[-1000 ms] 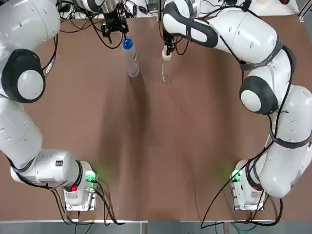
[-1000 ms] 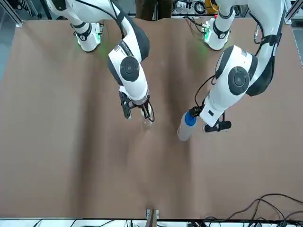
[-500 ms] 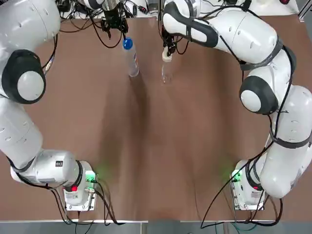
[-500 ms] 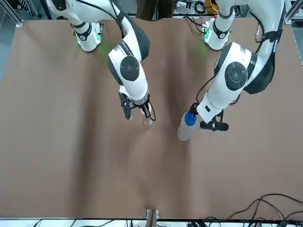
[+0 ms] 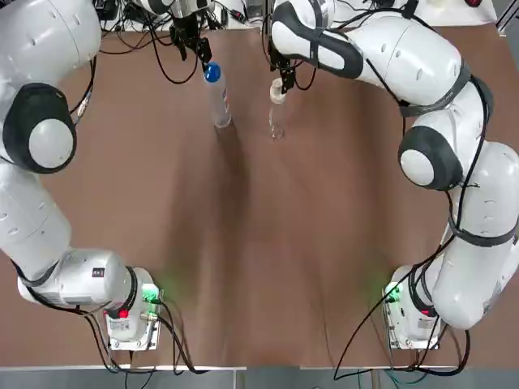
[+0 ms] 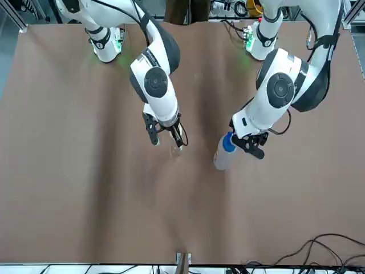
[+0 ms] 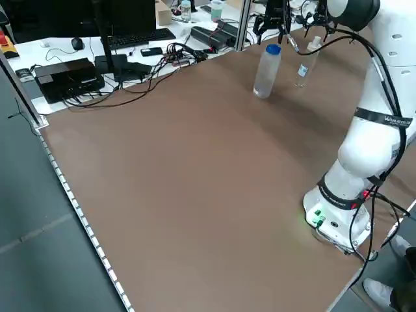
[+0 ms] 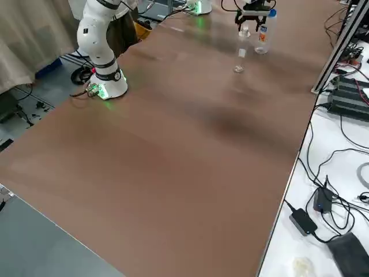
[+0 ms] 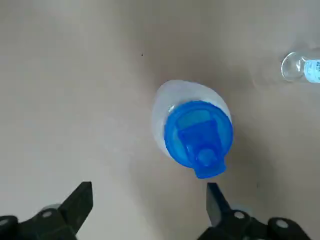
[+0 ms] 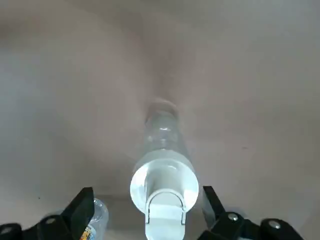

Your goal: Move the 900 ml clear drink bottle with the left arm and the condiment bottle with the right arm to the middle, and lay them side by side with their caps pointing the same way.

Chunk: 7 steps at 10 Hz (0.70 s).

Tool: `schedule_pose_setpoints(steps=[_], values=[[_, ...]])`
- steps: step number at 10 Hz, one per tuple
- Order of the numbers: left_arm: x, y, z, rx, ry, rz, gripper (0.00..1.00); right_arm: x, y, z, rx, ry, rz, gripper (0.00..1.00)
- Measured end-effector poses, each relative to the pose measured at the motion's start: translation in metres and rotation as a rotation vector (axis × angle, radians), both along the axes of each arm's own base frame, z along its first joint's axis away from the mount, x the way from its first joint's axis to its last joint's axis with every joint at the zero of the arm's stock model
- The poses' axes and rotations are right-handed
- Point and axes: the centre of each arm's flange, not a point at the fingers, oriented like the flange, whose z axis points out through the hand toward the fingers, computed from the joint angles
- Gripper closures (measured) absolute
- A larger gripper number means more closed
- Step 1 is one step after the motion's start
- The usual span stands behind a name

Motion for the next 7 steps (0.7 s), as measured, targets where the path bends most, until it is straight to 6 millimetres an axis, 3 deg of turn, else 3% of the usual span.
schedule_pose_setpoints(steps=[4, 7], values=[[-0.004, -0.022, 0.005, -0.029, -0.043, -0.038, 0.0, 0.008, -0.009, 0.009, 0.012, -0.033, 0.151, 0.04], [-0.009, -0.037, -0.009, -0.025, -0.02, 0.008, 0.0, 0.01, -0.029, 0.027, -0.003, -0.014, 0.355, 0.04]])
